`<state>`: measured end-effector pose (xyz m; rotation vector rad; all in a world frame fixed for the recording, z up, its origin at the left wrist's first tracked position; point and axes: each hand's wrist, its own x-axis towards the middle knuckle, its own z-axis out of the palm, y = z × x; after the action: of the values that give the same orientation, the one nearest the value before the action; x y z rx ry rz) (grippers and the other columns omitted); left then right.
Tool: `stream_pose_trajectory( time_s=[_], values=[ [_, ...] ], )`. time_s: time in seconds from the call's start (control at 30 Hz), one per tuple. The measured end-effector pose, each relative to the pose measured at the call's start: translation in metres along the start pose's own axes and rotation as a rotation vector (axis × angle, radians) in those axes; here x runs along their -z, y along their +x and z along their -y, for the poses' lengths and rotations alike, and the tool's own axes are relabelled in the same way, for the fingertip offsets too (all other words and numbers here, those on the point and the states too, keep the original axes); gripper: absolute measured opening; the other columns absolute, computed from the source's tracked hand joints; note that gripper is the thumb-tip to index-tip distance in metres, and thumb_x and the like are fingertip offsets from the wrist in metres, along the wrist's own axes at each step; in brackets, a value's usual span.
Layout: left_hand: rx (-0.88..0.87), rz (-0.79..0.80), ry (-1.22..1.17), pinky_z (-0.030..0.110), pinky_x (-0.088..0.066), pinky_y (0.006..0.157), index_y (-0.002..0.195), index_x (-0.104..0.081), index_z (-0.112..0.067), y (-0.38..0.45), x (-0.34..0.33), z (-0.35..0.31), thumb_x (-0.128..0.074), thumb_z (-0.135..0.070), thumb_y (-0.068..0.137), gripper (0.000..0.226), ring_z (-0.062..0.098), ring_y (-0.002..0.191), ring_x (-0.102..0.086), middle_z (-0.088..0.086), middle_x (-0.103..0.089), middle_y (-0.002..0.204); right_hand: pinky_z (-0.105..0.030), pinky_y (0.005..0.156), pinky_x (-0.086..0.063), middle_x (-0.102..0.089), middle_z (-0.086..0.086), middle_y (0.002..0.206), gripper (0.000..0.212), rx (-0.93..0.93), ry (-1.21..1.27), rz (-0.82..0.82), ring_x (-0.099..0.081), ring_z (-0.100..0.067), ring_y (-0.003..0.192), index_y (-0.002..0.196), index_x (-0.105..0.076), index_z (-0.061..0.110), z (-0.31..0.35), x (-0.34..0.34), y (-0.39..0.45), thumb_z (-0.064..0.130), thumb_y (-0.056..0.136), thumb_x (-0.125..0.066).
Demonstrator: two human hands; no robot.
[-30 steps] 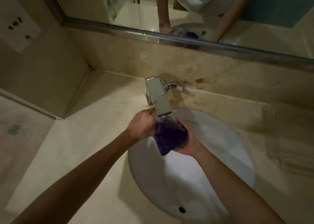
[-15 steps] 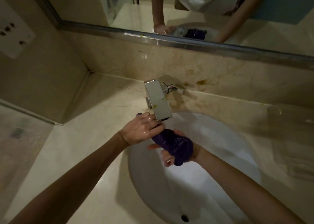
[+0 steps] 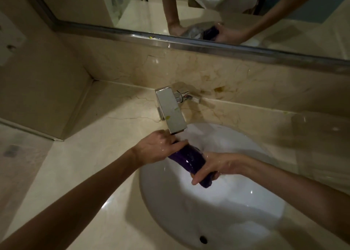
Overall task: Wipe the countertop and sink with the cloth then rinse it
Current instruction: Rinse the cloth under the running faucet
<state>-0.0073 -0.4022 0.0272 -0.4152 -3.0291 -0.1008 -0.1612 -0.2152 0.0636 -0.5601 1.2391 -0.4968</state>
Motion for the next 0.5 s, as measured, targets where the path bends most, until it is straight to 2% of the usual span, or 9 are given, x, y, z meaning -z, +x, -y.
stream_pose_trajectory(
  time_s=[0.07, 0.1, 0.17, 0.23, 0.33, 0.4, 0.47, 0.5],
  values=[
    [0.200, 0.151, -0.044, 0.040, -0.060, 0.078, 0.132, -0.052, -0.016, 0.010, 0.006, -0.019, -0.070, -0.026, 0.088, 0.049, 0.026, 0.088, -0.070, 0.006, -0.072, 0.106, -0.027, 0.058, -0.055, -0.065, 0.004, 0.087, 0.044, -0.040, -0.338, -0.218, -0.068, -0.018, 0.080, 0.098, -0.054, 0.034, 0.010, -0.004, -0.006, 0.011, 0.073, -0.082],
    [0.308, 0.239, -0.052, 0.040, -0.059, 0.082, 0.130, -0.052, -0.018, 0.016, 0.010, -0.029, -0.067, -0.031, 0.088, 0.046, 0.026, 0.089, -0.070, 0.006, -0.071, 0.108, -0.032, 0.062, -0.058, -0.067, 0.002, 0.090, 0.042, -0.073, -0.562, -0.322, -0.069, -0.021, 0.082, 0.101, -0.055, 0.032, 0.015, -0.006, -0.008, 0.013, 0.075, -0.080],
    [0.513, 0.397, -0.090, 0.038, -0.056, 0.088, 0.127, -0.056, -0.018, 0.028, 0.013, -0.050, -0.067, -0.032, 0.086, 0.045, 0.029, 0.094, -0.069, 0.009, -0.072, 0.110, -0.033, 0.070, -0.054, -0.069, -0.001, 0.100, 0.043, -0.095, -1.083, -0.488, -0.068, -0.024, 0.085, 0.115, -0.056, 0.028, 0.019, -0.007, -0.008, 0.021, 0.078, -0.076],
    [0.684, 0.478, -0.232, 0.036, -0.056, 0.088, 0.123, -0.062, -0.018, 0.036, 0.009, -0.069, -0.068, -0.027, 0.084, 0.041, 0.029, 0.098, -0.069, 0.010, -0.072, 0.110, -0.033, 0.075, -0.049, -0.069, -0.004, 0.107, 0.042, -0.008, -1.415, -0.524, -0.067, -0.027, 0.091, 0.123, -0.055, 0.026, 0.015, -0.002, -0.002, 0.025, 0.084, -0.070],
    [0.896, 0.508, -0.566, 0.029, -0.055, 0.072, 0.111, -0.069, -0.013, 0.038, -0.001, -0.084, -0.071, -0.020, 0.079, 0.032, 0.025, 0.084, -0.070, 0.008, -0.074, 0.099, -0.036, 0.075, -0.052, -0.070, -0.003, 0.102, 0.034, 0.144, -1.619, -0.500, -0.067, -0.026, 0.088, 0.120, -0.058, 0.025, 0.007, 0.006, 0.007, 0.028, 0.088, -0.067],
    [1.020, 0.513, -0.908, 0.028, -0.057, 0.063, 0.096, -0.072, -0.004, 0.033, -0.005, -0.092, -0.075, -0.010, 0.075, 0.023, 0.023, 0.068, -0.070, 0.010, -0.075, 0.083, -0.036, 0.070, -0.052, -0.070, -0.002, 0.099, 0.030, 0.261, -1.714, -0.481, -0.067, -0.025, 0.086, 0.116, -0.060, 0.022, 0.001, 0.007, 0.012, 0.024, 0.087, -0.066],
    [1.154, 0.435, -1.263, 0.029, -0.056, 0.055, 0.079, -0.068, -0.002, 0.026, -0.005, -0.107, -0.072, 0.004, 0.070, 0.012, 0.021, 0.054, -0.065, 0.009, -0.068, 0.066, -0.034, 0.065, -0.047, -0.070, -0.001, 0.096, 0.023, 0.376, -1.771, -0.438, -0.066, -0.024, 0.084, 0.112, -0.062, 0.019, -0.005, 0.008, 0.017, 0.020, 0.089, -0.063],
    [1.212, 0.384, -1.411, 0.028, -0.053, 0.052, 0.074, -0.065, -0.003, 0.023, -0.004, -0.116, -0.069, 0.009, 0.069, 0.014, 0.019, 0.050, -0.062, 0.009, -0.065, 0.062, -0.032, 0.061, -0.045, -0.070, -0.001, 0.093, 0.019, 0.430, -1.788, -0.415, -0.066, -0.024, 0.082, 0.107, -0.063, 0.018, -0.006, 0.008, 0.019, 0.019, 0.088, -0.064]
  ],
)
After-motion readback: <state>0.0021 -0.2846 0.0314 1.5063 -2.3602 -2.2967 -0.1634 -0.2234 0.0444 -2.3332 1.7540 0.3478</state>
